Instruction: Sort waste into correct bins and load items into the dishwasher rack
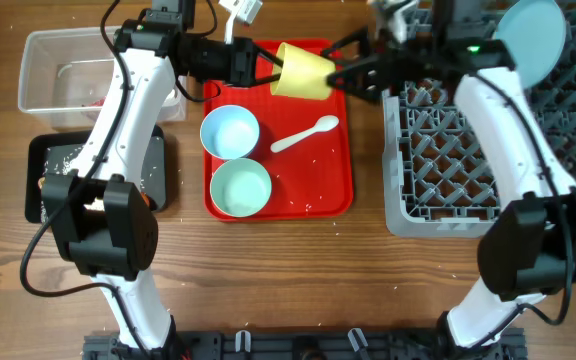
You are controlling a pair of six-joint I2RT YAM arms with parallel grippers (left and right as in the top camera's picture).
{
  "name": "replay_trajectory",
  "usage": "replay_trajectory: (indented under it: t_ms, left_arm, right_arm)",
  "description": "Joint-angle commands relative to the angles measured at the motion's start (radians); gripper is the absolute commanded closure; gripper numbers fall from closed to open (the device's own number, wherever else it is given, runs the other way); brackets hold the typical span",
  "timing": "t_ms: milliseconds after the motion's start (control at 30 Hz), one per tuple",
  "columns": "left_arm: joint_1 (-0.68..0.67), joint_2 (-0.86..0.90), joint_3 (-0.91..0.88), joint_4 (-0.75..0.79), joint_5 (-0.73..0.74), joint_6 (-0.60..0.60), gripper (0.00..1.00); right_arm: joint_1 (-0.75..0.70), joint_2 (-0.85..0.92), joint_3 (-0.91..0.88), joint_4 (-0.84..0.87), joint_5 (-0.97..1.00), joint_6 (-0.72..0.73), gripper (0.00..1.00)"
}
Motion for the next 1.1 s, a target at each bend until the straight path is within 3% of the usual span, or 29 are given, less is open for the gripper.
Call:
replay_trajectory:
  t_ms: [0,133,233,400,467,567,633,667,700,767,1067]
  left_arm:
    - [-0.004,-0.019,0.009,0.014,0.079,0.012,0.96]
    - [-0.003,-0.019,0.009,0.038,0.139,0.012,0.96]
    - [-0.004,-0.019,0.009,0.040,0.139,0.012,0.96]
    - [-0.005,-0.018,0.009,0.040,0.134,0.012,0.96]
    - [-0.010,-0.019,0.009,0.040,0.102,0.011,0.80]
    - [-0.009,-0.019,0.009,0.040,0.065,0.011,0.64]
    - [-0.009,-0.018,0.009,0.040,0.039,0.011,0.62]
    - [-0.009,-0.019,0.009,0.040,0.036,0.011,0.70]
    - [-0.009,-0.019,0.009,0.040,0.036,0.011,0.85]
    - [-0.010,-0.019,0.009,0.040,0.036,0.011,0.96]
    - [-0.010,-0.019,0.009,0.051,0.033,0.052,0.96]
  right_arm:
    - [0.042,-0.014,-0.018,0.017,0.069,-0.024,0.06]
    - [0.072,-0.013,-0.018,0.056,0.048,-0.024,0.07]
    - [0.090,-0.013,-0.018,0.082,0.045,-0.022,0.21]
    - [0.089,-0.013,-0.018,0.177,0.011,0.040,0.32]
    - [0.086,-0.013,-0.018,0.213,0.011,0.082,0.35]
    - [0.071,-0.013,-0.018,0.226,0.013,0.101,0.39]
    - [0.045,-0.013,-0.018,0.226,0.019,0.109,0.39]
    - [0.034,-0.013,-0.018,0.226,0.019,0.110,0.39]
    - [0.024,-0.013,-0.018,0.226,0.019,0.110,0.39]
    - [0.023,-0.013,-0.018,0.231,0.019,0.108,0.38]
    - [0.026,-0.013,-0.018,0.225,0.050,0.107,0.37]
